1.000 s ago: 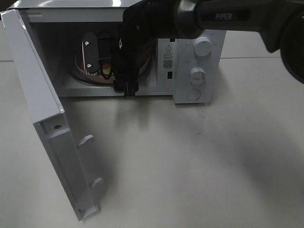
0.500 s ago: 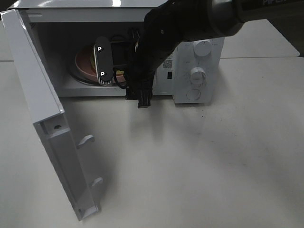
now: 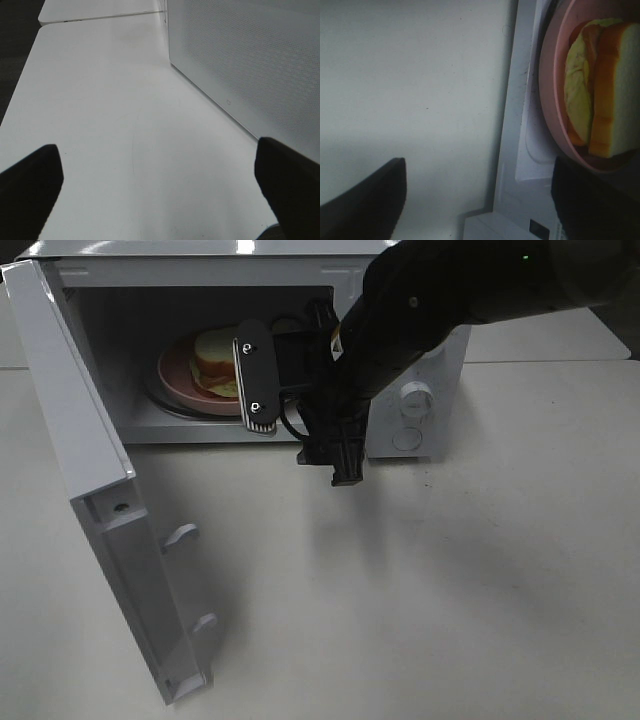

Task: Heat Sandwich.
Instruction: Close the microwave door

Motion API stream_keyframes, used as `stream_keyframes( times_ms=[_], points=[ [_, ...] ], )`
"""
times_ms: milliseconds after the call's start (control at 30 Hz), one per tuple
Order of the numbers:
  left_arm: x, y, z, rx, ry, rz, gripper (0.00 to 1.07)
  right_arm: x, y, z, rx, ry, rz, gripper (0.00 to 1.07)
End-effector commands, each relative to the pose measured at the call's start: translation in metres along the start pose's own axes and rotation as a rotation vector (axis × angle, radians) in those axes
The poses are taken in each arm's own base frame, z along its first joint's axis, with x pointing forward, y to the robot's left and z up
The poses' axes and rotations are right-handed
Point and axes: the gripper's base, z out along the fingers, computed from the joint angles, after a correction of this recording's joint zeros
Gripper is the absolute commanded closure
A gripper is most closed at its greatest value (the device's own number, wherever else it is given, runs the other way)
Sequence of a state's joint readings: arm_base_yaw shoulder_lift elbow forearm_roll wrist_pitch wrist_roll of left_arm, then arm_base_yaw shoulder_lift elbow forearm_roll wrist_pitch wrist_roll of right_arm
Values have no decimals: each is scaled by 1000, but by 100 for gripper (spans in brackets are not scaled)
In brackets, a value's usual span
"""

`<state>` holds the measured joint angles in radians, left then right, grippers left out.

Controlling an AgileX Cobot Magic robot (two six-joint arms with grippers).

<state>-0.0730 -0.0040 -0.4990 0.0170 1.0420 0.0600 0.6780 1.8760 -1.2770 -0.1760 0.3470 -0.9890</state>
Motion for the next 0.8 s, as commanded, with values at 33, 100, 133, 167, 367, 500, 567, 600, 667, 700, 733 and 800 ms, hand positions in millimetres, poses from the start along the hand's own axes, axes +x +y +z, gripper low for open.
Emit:
stream_keyframes(
  times_ms=[33, 100, 133, 167, 367, 500, 567, 600, 667, 700, 733, 800],
  points=[
    [2, 0, -3, 4, -34, 4, 5, 3, 4, -12, 6, -4, 25, 31],
    [2, 0, -3, 4, -34, 4, 5, 6, 9, -22, 5, -4, 65, 31],
    [2, 0, -3, 4, -34, 4, 5, 7, 11, -25, 5, -4, 80, 31],
    [2, 0, -3, 4, -34, 4, 5, 8, 14, -28, 4, -4, 100, 31],
    [2, 0, -3, 4, -34, 4, 5, 15, 26, -43, -4, 2, 180, 31],
    [2, 0, -3, 4, -34, 4, 5, 20, 34, -55, -10, 8, 264, 31],
    [2, 0, -3, 4, -34, 4, 5, 25, 42, -66, -23, 23, 337, 31],
    [2, 0, -3, 4, -34, 4, 5, 26, 44, -69, -28, 28, 365, 31],
    [2, 0, -3, 4, -34, 4, 5, 29, 48, -75, -33, 37, 415, 31],
    [2, 0, -3, 4, -34, 4, 5, 30, 50, -78, -37, 43, 440, 31],
    [2, 0, -3, 4, -34, 4, 5, 32, 52, -81, -41, 49, 466, 31],
    [2, 0, -3, 4, -34, 4, 5, 33, 55, -85, -43, 53, 489, 31]
  ],
)
